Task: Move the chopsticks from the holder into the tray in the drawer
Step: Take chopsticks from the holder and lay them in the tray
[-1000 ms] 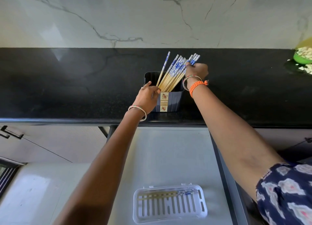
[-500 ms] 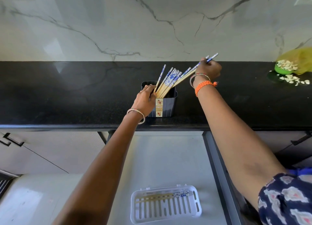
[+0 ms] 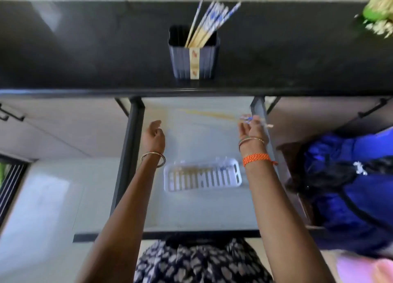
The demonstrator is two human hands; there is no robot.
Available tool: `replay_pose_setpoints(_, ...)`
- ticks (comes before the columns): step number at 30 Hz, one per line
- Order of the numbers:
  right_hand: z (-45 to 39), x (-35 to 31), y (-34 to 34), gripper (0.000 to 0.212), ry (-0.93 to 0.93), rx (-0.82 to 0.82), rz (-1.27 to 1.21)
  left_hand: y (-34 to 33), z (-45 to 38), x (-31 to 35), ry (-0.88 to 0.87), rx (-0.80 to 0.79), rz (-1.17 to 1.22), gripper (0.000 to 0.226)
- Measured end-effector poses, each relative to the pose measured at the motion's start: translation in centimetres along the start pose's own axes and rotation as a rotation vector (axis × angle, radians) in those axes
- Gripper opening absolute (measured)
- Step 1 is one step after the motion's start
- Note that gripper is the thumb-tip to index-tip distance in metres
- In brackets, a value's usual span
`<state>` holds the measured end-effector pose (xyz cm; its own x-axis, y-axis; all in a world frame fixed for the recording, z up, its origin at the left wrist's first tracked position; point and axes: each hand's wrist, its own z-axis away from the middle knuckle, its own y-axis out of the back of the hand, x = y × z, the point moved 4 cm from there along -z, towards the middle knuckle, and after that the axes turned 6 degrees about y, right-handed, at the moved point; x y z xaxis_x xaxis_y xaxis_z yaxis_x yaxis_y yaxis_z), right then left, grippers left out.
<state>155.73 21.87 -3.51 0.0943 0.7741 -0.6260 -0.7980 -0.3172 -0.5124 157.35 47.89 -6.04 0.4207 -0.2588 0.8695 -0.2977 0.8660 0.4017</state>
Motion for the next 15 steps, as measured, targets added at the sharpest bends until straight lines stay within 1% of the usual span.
replay_pose_setpoints(3, 0.3, 5.4, 6.4, 0.029, -0.166, 0.094, 0.09, 0.7, 0.9, -7.2, 0.223, -0.044, -0.143, 0.033)
replay_pose_setpoints(5, 0.3, 7.5, 9.2, 0.027, -0.229, 0.153, 0.143, 0.6, 1.5, -10.4, 0.301, -0.113, -0.258, 0.03)
replay_pose_setpoints(7, 0.2, 8.7, 10.5, 0.025, -0.25, 0.206, 0.22, 0.4, 2.2, -12.2, 0.327, -0.161, -0.273, 0.029)
replay_pose_setpoints(9, -0.1, 9.5, 11.1, 0.022, -0.253, 0.229, 0.274, -0.1, 2.7, -13.1, 0.344, -0.206, -0.193, 0.025)
replay_pose_setpoints(11, -0.3, 9.8, 11.6, 0.014, -0.269, 0.238, 0.31, -0.4, 3.1, -13.7, 0.346, -0.259, -0.158, 0.032)
replay_pose_setpoints(12, -0.1, 9.8, 11.7, 0.013, -0.274, 0.248, 0.318, -0.5, 3.3, -13.9, 0.351, -0.278, -0.152, 0.032)
replay_pose_setpoints(15, 0.0, 10.0, 11.5, 0.01, -0.284, 0.334, 0.308, -0.5, 3.3, -14.2, 0.364, -0.274, -0.132, 0.029)
